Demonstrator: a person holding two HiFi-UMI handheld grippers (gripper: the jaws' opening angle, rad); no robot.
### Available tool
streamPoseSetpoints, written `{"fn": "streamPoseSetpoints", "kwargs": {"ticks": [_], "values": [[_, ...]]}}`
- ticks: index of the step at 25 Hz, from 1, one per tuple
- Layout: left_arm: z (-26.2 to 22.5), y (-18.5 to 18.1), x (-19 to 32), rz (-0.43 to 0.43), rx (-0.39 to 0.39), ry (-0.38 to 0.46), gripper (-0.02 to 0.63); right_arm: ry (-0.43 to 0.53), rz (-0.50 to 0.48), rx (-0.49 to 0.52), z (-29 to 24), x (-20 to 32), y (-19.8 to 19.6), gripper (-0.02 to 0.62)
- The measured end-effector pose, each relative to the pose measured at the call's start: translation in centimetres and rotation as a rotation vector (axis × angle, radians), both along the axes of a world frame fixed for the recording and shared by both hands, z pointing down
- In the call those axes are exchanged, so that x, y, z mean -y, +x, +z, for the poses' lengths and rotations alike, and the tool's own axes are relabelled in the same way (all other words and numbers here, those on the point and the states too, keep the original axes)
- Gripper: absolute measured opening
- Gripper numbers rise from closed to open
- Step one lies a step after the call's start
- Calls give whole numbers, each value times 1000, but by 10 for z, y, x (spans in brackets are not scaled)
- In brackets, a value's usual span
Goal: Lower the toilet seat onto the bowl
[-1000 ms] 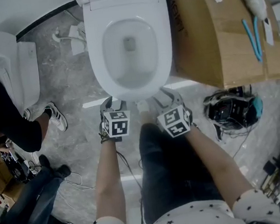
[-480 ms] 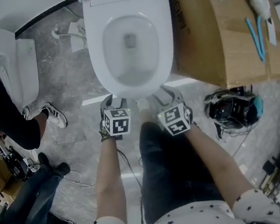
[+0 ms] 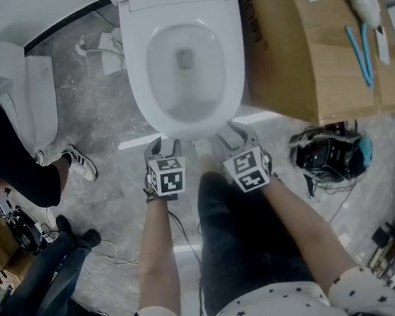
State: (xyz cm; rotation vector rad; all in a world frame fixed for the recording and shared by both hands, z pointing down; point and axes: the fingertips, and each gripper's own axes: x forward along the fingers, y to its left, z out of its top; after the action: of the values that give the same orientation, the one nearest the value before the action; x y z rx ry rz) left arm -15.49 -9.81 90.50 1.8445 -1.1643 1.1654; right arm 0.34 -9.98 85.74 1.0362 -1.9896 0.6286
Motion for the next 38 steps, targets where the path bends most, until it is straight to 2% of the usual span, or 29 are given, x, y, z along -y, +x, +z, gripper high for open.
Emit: {"fn": "streamPoseSetpoints", "kwargs": {"ticks": [8, 13, 16, 19, 22, 29, 38], "values": [[-34, 7, -1, -96, -50, 56, 177, 17, 12, 34, -26, 2, -2, 175], [-71, 9, 7, -175, -80, 112, 83, 39, 34, 70, -58, 6, 0, 105], [-95, 14, 13, -203, -97, 151, 54, 58, 38, 79, -79, 9, 3, 73], [-124, 21, 20, -202, -106, 199, 11, 77, 52, 88, -101, 10, 6, 40], [-154, 34, 23, -188, -136, 229, -2, 101, 50, 99, -127, 11, 9, 11], [-221, 61, 19, -182, -217, 254, -2, 134, 67, 161, -187, 9, 15, 8], [-294, 80, 14, -198, -273, 294, -3, 192, 85, 222, -262, 10, 22, 8]]}}
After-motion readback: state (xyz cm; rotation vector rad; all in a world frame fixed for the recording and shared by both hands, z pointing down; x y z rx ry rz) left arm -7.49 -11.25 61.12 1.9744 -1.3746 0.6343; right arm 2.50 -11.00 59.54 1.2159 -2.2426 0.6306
